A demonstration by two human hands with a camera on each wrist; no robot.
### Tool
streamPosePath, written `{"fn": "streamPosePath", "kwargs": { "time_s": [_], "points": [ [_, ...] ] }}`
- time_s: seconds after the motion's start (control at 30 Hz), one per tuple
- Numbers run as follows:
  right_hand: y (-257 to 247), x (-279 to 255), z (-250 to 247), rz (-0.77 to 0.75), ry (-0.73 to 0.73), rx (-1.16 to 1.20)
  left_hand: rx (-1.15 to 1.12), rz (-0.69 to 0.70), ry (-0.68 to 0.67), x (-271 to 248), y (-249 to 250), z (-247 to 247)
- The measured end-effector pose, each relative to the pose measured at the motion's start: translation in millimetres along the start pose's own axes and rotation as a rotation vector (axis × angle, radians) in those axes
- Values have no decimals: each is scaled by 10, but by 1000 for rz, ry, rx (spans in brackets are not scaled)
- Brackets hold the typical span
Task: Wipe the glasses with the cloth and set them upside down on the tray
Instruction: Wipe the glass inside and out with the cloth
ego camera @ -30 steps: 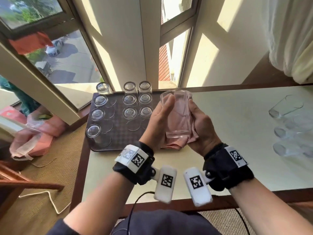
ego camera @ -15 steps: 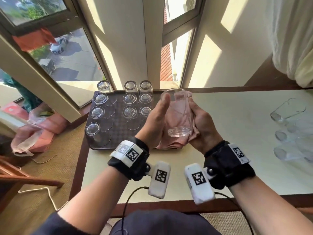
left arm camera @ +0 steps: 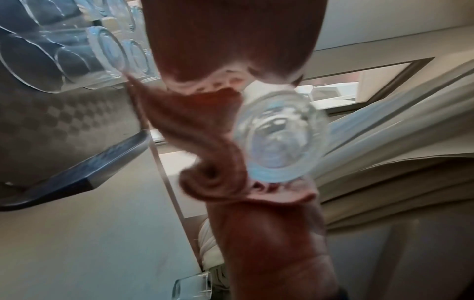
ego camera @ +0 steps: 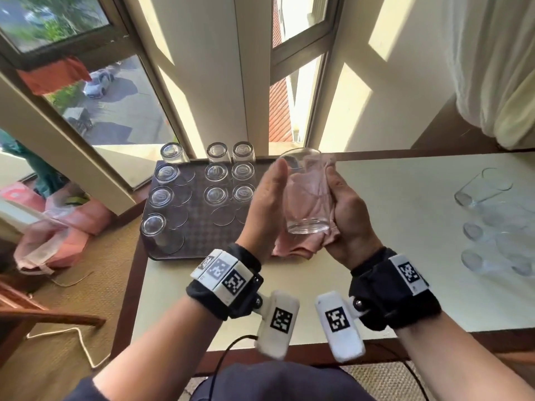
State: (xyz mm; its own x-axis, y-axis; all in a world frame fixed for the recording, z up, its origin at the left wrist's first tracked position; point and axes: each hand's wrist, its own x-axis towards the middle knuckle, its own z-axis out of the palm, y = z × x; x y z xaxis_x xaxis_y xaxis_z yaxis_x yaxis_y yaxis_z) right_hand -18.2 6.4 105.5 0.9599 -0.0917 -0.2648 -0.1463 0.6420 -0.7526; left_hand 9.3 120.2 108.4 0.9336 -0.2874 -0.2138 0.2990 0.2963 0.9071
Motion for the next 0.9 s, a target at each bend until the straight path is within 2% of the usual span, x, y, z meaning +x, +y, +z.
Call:
{"fn": "streamPosePath", "kwargs": {
  "time_s": [0.1, 0.13, 0.17, 0.23, 0.3, 0.37, 0.43, 0.5, 0.57, 0.63, 0.7, 0.8, 0.87, 0.9],
  "points": [
    [14, 7, -10, -269, 88, -551, 103, 83, 56, 9, 11, 22],
    [47, -1, -11, -324, 65, -658, 147, 102, 44, 10, -22, 34],
    [74, -13, 2, -336, 25, -669, 193, 125, 46, 18, -59, 48],
    [88, -20, -1, -262, -31, -461, 216, 143, 55, -4, -117, 44],
    [59, -25, -34, -70, -61, -117, 74, 38, -26, -1, -130, 12],
    [56, -21, -84, 61, -52, 52, -84, -84, -123, 2, -150, -57],
    [57, 5, -103, 52, 14, 55, -40, -98, -77, -10, -117, -64],
    [67, 21, -92, -59, 81, -131, 70, -13, 25, 14, -127, -97],
    [121, 23, -55, -169, 73, -355, 116, 24, 22, -40, -97, -66],
    [180, 6, -32, -206, 28, -430, 201, 44, 6, -73, -129, -35],
    [182, -17, -8, -131, -18, -280, 179, 46, -3, -61, -145, -51],
    [83, -44, -10, 29, -42, 5, -55, -124, -136, -40, -39, -99],
    [41, -23, -32, 30, -10, 42, -45, -127, -129, -7, -2, -140],
    [36, -5, -33, -22, 41, -51, 17, -77, -69, 18, 17, -144]
  ]
}}
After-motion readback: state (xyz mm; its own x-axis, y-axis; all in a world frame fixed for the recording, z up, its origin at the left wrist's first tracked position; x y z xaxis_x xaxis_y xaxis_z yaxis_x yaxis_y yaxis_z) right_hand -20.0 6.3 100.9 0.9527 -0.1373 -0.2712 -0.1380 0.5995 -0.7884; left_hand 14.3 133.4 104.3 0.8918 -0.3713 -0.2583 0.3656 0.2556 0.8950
